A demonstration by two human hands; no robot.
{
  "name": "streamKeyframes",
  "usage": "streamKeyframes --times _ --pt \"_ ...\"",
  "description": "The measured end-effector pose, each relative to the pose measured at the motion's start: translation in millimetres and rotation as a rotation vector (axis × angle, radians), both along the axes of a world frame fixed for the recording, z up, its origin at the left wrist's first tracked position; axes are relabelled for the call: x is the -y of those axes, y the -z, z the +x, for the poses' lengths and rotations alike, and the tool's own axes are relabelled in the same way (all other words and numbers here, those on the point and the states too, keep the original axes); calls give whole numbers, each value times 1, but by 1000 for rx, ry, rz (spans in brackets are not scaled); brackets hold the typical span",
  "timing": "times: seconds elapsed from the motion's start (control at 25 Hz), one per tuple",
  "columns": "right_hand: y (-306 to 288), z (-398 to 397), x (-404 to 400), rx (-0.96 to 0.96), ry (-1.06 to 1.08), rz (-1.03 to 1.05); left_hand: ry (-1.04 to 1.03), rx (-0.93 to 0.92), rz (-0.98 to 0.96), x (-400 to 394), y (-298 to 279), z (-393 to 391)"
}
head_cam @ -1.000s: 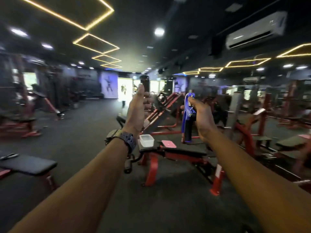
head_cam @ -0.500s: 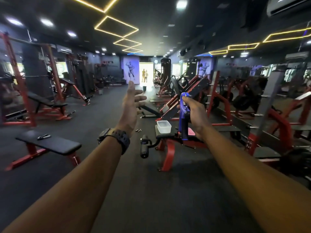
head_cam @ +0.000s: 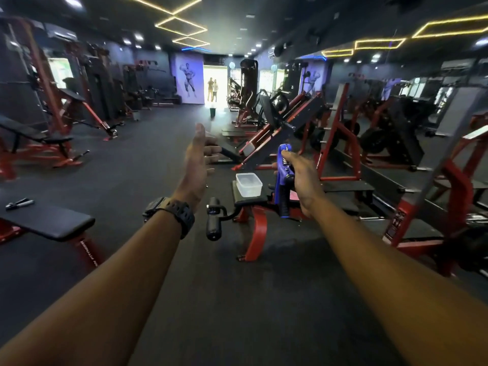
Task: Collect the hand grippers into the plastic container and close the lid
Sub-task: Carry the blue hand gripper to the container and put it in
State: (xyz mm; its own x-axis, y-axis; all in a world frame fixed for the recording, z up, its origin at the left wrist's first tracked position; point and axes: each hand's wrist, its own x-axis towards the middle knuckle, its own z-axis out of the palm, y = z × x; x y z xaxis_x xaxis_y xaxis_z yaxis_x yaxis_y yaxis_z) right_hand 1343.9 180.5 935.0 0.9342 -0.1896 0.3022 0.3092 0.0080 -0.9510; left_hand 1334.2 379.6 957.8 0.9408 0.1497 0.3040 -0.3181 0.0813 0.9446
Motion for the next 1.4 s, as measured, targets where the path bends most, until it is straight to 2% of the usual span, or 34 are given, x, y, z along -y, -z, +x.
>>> streamKeyframes --times 0.2,0.48,0.68,0.88,1.2,1.4 --pt "5 120 -3 -48 46 14 33 -23 19 -2 4 130" --pt "50 315 -7 -70 -16 101 68 -64 12 41 51 315" --pt "69 464 6 -130 -45 105 44 -96 26 66 60 461" --pt "91 597 9 -164 -74 9 35 -87 23 78 91 589" --pt "154 811 15 -259 -61 -133 99 -243 19 81 151 810" --pt "182 925 28 -280 -75 -328 69 -307 18 79 173 922"
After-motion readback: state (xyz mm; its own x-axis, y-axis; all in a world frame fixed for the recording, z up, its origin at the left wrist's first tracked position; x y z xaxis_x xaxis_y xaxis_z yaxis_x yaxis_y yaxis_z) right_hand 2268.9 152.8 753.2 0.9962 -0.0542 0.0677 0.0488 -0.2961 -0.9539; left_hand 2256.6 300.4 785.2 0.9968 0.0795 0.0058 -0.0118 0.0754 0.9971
